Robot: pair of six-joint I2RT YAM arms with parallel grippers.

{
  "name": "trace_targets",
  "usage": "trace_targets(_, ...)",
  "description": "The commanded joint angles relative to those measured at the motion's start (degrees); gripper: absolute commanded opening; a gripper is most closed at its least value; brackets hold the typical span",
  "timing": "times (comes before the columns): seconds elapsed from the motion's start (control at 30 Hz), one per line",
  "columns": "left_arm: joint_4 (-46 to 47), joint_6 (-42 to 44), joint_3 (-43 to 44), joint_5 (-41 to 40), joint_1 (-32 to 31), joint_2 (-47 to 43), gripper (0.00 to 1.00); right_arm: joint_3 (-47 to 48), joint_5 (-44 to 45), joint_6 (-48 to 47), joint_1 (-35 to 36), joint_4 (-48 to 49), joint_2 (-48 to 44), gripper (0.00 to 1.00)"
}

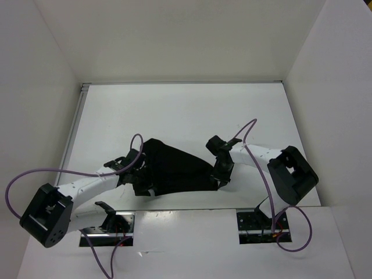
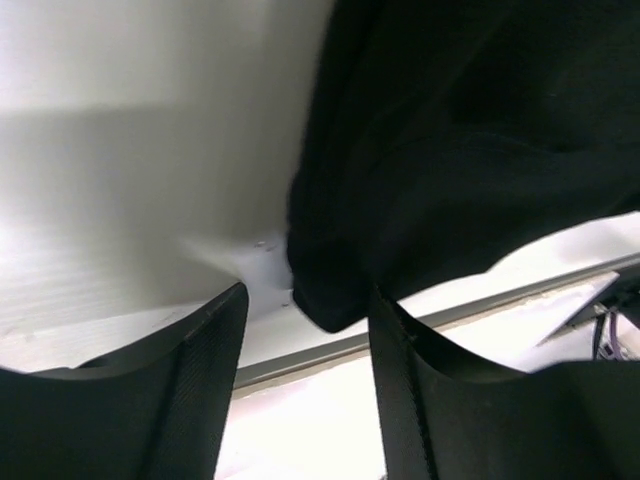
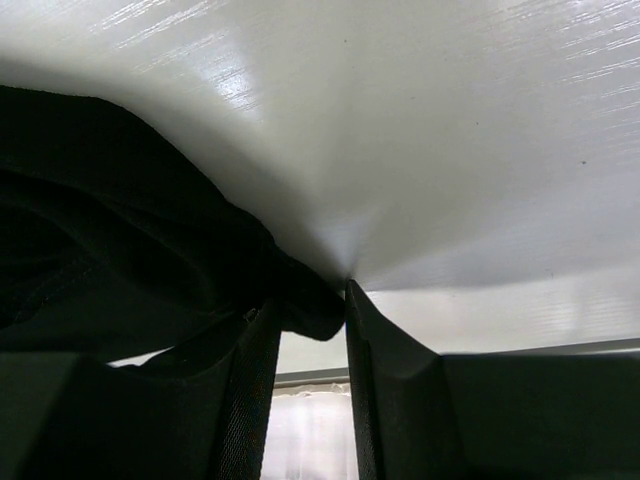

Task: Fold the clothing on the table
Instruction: Flatten the skirt out

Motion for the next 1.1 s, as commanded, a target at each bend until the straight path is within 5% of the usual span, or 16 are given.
trace_targets(0.0,2.75,-0.02,-1.85,-0.65,-0.68,3.12,0.59,2.45,1.53,-0.14,0.65,1.05,1.32,0.37)
trace_targets(0.1,4.95,1.21,-0.62,-0.65,-0.68,6.9,0.51,2.46,1.53,-0.14,0.65,1.05,1.32,0.37)
trace_targets(0.2,6.44,2.26,-0.09,-0.65,-1.21,10.77,0.23,2.98,1.53,-0.14,0.65,1.05,0.71,0.37)
trace_targets(0.43,7.59,2.79,0.44,-1.17,-1.82,14.03,0.0,2.37,1.53,-0.14,0.65,2.1,1.23,0.37)
trace_targets(0.5,7.59,3.31,0.44,-1.17,-1.82,14.55,0.0,1.75,1.53,-0.14,0.65,2.1,1.23,0.34)
trace_targets(0.53,7.59,3.32,0.44,-1.17,-1.82,14.56,0.0,1.15,1.53,-0.14,0.65,2.8,1.23,0.12)
trace_targets(0.6,7.59,4.02,1.06,-1.17,-1.82,14.56,0.0,1.14,3.28,0.38,0.65,2.81,1.23,0.0)
trace_targets(0.87,-4.8,10.61,25.55,-2.06,0.63,8.23,0.0,24.29,8.04,-6.54,-3.56,-8.43,-7.82,0.0)
trace_targets(1.07,-7.52,18.69,50.5,-0.83,9.42,19.71,0.0,43.48,8.82,-18.58,-14.28,-8.97,-5.55,0.0)
